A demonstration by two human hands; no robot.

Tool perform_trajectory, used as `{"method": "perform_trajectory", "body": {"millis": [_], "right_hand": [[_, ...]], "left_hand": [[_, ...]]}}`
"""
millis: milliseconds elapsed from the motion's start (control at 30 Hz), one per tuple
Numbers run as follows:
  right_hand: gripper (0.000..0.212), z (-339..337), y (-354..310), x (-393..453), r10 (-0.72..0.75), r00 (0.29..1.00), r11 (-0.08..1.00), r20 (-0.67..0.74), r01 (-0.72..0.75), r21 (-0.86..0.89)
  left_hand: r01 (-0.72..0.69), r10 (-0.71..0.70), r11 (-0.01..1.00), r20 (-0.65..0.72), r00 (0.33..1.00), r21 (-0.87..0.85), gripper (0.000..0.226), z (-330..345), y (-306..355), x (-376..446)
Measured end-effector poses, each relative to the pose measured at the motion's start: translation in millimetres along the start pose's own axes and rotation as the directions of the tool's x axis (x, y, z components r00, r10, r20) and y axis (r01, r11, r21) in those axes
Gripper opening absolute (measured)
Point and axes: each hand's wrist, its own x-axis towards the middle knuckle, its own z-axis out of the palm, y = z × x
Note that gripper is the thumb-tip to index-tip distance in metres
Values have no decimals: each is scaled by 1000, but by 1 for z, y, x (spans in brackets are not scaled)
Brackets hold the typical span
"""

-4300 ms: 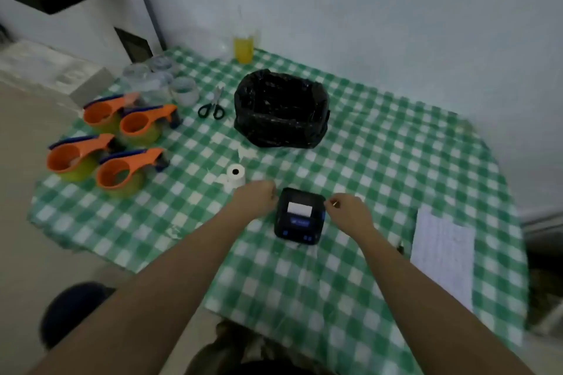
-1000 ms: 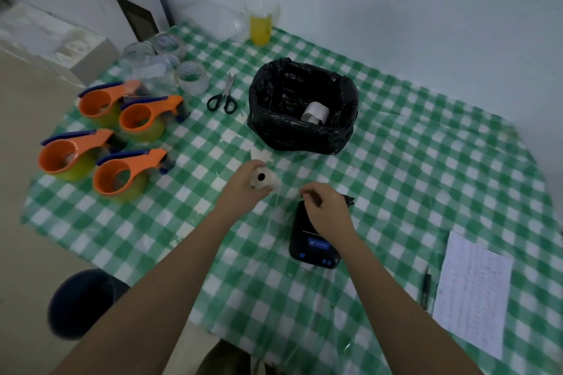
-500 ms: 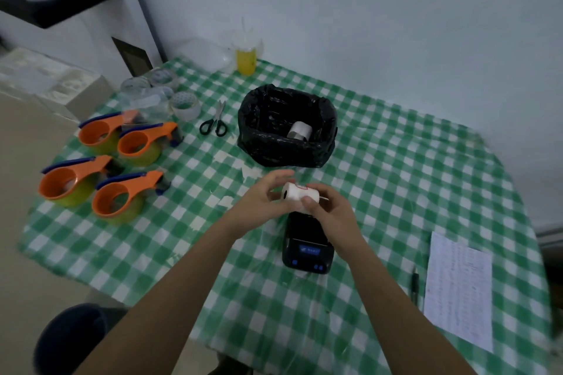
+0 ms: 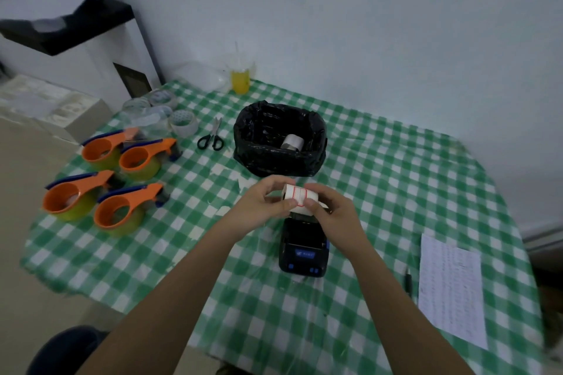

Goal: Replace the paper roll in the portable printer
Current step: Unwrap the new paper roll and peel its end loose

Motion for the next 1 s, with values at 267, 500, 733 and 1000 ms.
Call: {"method": "perform_trajectory", "body": {"millis": [267, 500, 733, 1000], "right_hand": [[20, 5, -4, -7, -169, 985, 963, -28, 159, -216], [17, 7, -16, -3, -313, 944, 816, -104, 212, -537], [12, 11, -24, -11, -282, 948, 840, -146, 171, -515], [8, 13, -31, -15, -290, 947, 827, -136, 177, -533]], "left_hand": [[105, -105, 993, 2, 995, -48, 33, 4, 7, -5], [-10, 17, 996, -89, 996, 84, 27, 7, 7, -6], [-43, 73, 973, -127, 989, 226, 22, 5, 7, -9], [-57, 98, 962, -144, 985, 267, 27, 9, 8, -16]]}}
